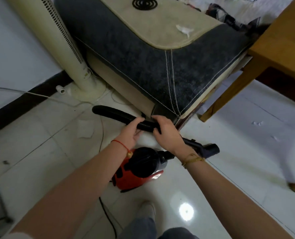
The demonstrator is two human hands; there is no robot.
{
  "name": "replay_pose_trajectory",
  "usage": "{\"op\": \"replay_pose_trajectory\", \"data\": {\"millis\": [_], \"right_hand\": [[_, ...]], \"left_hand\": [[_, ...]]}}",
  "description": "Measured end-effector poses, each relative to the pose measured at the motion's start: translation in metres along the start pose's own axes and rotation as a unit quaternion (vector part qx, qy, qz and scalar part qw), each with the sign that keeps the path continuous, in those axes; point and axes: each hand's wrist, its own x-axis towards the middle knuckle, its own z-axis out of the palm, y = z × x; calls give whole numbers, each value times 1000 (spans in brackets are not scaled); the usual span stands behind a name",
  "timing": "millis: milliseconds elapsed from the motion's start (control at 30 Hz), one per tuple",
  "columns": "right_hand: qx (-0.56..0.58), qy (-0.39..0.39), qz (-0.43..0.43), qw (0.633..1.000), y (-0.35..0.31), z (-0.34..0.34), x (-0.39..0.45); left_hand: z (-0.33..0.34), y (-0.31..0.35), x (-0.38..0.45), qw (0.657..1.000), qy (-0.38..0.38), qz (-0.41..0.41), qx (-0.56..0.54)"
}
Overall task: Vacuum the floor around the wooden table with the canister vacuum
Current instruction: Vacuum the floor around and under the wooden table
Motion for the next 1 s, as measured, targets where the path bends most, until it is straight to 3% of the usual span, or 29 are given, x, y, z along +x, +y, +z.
{"op": "replay_pose_trajectory", "data": {"millis": [100, 267, 500, 700, 767, 900, 1000], "right_hand": [[-29, -119, 24, 992, -31, -10, 6], [-72, -78, 28, 994, -51, -23, 0], [-74, -127, 47, 988, -61, -43, -36], [-16, -211, 112, 971, -71, -67, -51], [7, -196, 166, 967, -77, -78, -46], [132, -85, 276, 948, -98, -96, -15], [217, -86, 328, 915, -123, -107, 7]], "left_hand": [[2, 9, -24, 998, 0, 10, 57], [1, 30, -54, 998, 17, 26, 56], [-3, 88, -61, 991, 124, 16, 50], [8, 109, -80, 957, 154, 38, 241], [15, 113, -93, 938, 157, 31, 306], [31, 104, -133, 911, 130, -13, 392], [42, 87, -164, 897, 84, -16, 433]]}}
